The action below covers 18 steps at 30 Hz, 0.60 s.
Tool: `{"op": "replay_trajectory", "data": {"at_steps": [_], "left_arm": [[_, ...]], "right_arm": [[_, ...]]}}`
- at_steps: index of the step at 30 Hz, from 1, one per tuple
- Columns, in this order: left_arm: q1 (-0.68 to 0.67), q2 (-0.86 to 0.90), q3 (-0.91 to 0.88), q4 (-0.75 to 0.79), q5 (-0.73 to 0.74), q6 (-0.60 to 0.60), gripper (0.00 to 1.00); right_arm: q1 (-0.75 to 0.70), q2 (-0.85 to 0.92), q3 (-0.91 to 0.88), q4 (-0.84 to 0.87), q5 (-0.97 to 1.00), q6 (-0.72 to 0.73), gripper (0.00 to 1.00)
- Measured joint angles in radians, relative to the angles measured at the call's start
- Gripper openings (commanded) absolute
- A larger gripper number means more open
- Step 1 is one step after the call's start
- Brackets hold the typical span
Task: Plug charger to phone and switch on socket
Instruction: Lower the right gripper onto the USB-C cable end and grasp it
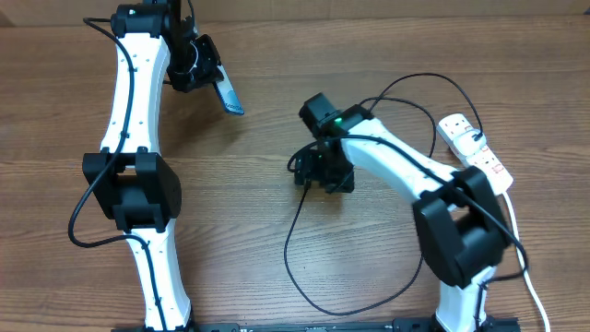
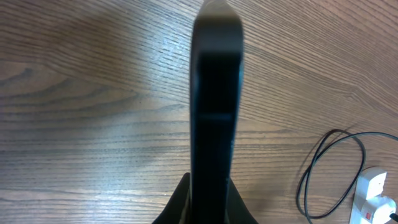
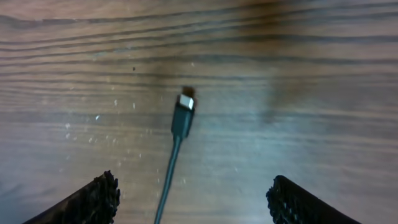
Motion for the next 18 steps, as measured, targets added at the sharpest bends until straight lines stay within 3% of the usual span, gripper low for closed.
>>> {"op": "replay_trajectory", "data": {"at_steps": [11, 18], "left_arm": [[0.000, 0.000, 0.000, -0.004, -0.003, 0.000, 0.04], [0.000, 0.000, 0.000, -0.005, -0.004, 0.000, 0.04]], "right_arm": [[0.031, 0.085, 0.133, -0.089, 0.089, 0.036, 0.78], [0.040, 0.115, 0.133, -0.072, 0.111, 0.083, 0.69]]}}
